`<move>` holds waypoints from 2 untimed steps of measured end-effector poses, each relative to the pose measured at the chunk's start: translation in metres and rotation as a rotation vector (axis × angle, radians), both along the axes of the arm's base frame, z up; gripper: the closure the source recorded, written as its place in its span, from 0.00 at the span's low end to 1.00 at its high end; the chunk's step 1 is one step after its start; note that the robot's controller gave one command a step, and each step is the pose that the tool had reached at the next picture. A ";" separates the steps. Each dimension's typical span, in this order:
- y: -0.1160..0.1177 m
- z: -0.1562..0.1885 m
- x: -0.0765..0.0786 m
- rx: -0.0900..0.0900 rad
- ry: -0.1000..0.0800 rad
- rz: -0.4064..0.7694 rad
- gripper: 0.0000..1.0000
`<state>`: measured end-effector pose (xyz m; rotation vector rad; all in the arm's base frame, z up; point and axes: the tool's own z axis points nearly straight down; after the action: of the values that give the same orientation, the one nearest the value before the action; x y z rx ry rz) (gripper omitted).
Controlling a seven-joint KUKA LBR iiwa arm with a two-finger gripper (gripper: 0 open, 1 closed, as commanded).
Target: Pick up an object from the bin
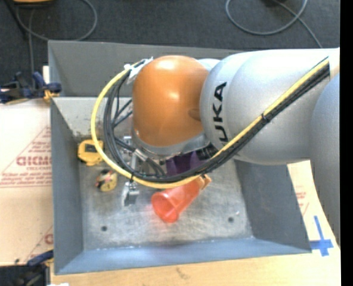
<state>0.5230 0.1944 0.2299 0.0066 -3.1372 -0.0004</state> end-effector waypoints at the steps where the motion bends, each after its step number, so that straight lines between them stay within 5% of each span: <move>1: -0.001 0.004 0.002 0.001 -0.007 -0.003 0.00; 2: -0.019 -0.076 0.005 0.001 -0.006 -0.079 1.00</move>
Offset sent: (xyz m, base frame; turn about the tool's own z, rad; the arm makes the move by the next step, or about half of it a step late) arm 0.0043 -0.0188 -0.0762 0.0790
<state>0.5282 0.1752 0.1541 -0.1174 -3.1412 -0.0027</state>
